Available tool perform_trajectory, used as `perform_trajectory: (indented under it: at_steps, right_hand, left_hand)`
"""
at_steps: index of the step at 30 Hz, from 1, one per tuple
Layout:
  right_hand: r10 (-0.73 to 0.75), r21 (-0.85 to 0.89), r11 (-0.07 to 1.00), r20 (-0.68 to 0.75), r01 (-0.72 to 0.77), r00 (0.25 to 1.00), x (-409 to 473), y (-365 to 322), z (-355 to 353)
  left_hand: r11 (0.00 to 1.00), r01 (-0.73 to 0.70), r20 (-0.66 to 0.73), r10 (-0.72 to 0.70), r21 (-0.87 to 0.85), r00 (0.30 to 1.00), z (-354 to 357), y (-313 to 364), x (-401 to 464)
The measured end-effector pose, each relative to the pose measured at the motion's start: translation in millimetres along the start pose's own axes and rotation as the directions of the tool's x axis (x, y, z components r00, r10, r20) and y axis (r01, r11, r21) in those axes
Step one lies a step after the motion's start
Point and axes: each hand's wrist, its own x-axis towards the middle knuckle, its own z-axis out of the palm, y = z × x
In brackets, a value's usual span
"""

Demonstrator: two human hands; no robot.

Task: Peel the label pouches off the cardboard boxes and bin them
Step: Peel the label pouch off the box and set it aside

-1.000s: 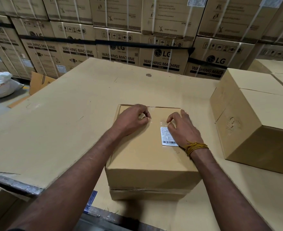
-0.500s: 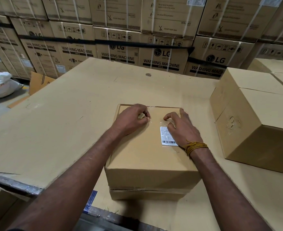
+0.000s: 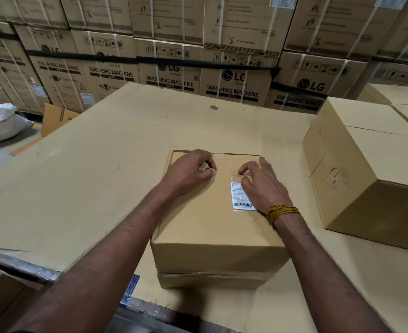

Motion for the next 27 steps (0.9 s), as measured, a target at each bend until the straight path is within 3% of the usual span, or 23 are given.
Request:
perform_trajectory:
  at_steps: [27]
  right_hand:
    - [-0.012,0.066,0.998,-0.077,0.017,0.997,2.8,8.7,7.7]
  left_hand:
    - [1.000,0.017,0.003,-0.017,0.002,1.000,0.8,-1.7,0.3]
